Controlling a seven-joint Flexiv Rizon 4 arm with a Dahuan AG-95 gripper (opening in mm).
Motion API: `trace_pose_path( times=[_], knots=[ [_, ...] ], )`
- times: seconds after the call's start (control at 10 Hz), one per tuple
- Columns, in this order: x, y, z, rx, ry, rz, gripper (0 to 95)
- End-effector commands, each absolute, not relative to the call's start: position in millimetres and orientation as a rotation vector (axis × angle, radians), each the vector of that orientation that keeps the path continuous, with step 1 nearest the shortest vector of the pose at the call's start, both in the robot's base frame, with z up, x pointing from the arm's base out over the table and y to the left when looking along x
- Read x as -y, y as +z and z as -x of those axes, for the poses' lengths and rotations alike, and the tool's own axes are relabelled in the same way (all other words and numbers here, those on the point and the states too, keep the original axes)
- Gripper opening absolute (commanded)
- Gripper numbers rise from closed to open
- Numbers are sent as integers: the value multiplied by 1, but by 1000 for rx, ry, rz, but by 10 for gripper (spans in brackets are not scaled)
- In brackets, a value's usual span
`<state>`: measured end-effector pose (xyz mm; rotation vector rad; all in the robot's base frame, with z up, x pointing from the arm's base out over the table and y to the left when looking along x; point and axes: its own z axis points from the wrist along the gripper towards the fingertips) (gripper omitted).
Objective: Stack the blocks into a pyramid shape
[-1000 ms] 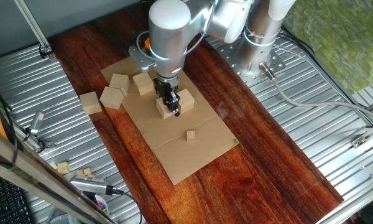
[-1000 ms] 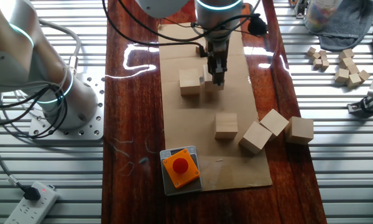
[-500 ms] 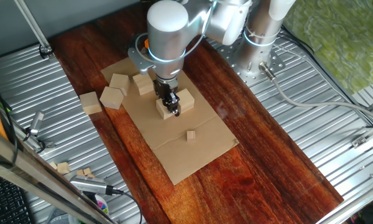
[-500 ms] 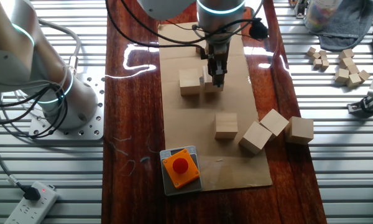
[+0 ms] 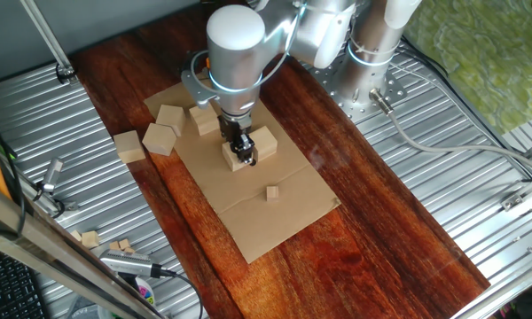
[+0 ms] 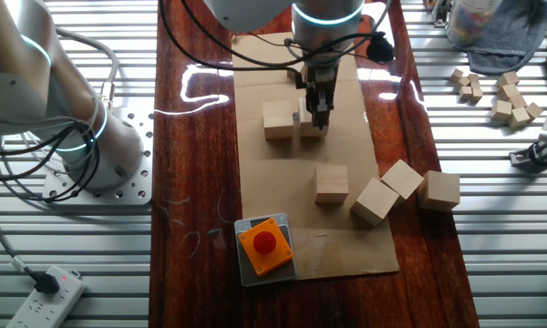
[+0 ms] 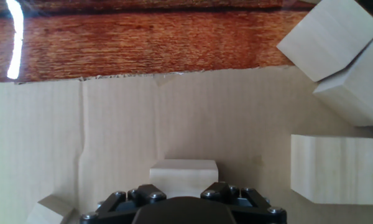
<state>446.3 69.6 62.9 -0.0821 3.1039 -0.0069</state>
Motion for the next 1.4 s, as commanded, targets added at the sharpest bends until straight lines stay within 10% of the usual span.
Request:
trace_pose_path(
  times=[0.1, 1.4],
  knots=[
    [-70, 64, -446, -3105, 9, 84, 0],
    [-69, 56, -441, -3080, 84, 116, 0]
  ],
)
